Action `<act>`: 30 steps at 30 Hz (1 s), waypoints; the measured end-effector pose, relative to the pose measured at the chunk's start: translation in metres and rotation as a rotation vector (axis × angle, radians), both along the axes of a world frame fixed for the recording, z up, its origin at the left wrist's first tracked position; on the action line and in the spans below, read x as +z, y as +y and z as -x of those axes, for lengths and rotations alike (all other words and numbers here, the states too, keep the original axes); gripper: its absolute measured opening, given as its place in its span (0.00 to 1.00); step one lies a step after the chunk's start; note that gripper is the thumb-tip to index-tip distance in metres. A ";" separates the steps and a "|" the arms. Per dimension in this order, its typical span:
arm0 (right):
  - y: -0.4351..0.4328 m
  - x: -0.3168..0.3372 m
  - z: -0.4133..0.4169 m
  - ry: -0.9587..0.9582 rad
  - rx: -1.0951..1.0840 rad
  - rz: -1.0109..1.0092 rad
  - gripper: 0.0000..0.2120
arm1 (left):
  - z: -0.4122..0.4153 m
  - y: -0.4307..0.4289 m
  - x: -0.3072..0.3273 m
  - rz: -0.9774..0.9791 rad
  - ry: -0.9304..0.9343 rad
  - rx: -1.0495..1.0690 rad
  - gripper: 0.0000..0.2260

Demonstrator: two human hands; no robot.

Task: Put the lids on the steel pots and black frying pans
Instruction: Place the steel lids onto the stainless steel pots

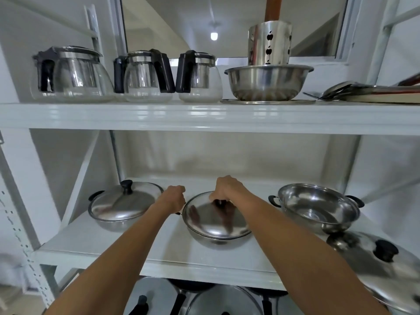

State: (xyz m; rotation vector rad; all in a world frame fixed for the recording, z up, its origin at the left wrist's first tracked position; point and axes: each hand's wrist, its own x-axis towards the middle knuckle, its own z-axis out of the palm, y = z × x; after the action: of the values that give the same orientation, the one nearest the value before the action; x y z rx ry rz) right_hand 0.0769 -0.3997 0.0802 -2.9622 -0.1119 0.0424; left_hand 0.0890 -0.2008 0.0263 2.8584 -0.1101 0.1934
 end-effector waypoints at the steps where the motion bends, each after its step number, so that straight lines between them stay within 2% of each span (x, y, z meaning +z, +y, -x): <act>1: 0.001 0.001 0.000 0.010 -0.005 -0.003 0.14 | 0.001 0.004 0.000 -0.001 0.002 0.008 0.20; 11: 0.009 -0.016 0.007 -0.132 -0.027 -0.038 0.08 | 0.018 0.011 -0.011 0.000 -0.038 -0.014 0.18; 16: 0.017 -0.026 0.002 -0.188 -0.076 -0.061 0.13 | 0.033 0.015 -0.005 -0.004 -0.072 -0.040 0.12; 20: 0.019 -0.032 0.005 -0.186 -0.125 -0.156 0.13 | 0.049 0.016 0.000 -0.014 -0.061 -0.058 0.12; 23: 0.012 -0.031 0.014 -0.171 -0.119 -0.178 0.22 | 0.052 0.015 0.005 0.096 -0.074 -0.056 0.12; 25: 0.002 -0.028 0.023 -0.189 -0.123 -0.177 0.26 | 0.052 0.005 0.013 0.171 -0.085 -0.061 0.16; 27: -0.015 -0.023 0.037 -0.223 -0.149 -0.167 0.27 | 0.054 -0.016 0.023 0.207 -0.085 -0.090 0.19; 30: -0.055 -0.018 0.066 -0.257 -0.217 -0.133 0.26 | 0.058 -0.068 0.032 0.264 -0.097 -0.208 0.18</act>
State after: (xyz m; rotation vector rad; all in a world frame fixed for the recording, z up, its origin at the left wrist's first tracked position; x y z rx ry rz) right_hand 0.0104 -0.4548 0.0620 -2.8139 0.1670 -0.3598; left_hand 0.0312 -0.2690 0.0588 2.5540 -0.3700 0.2807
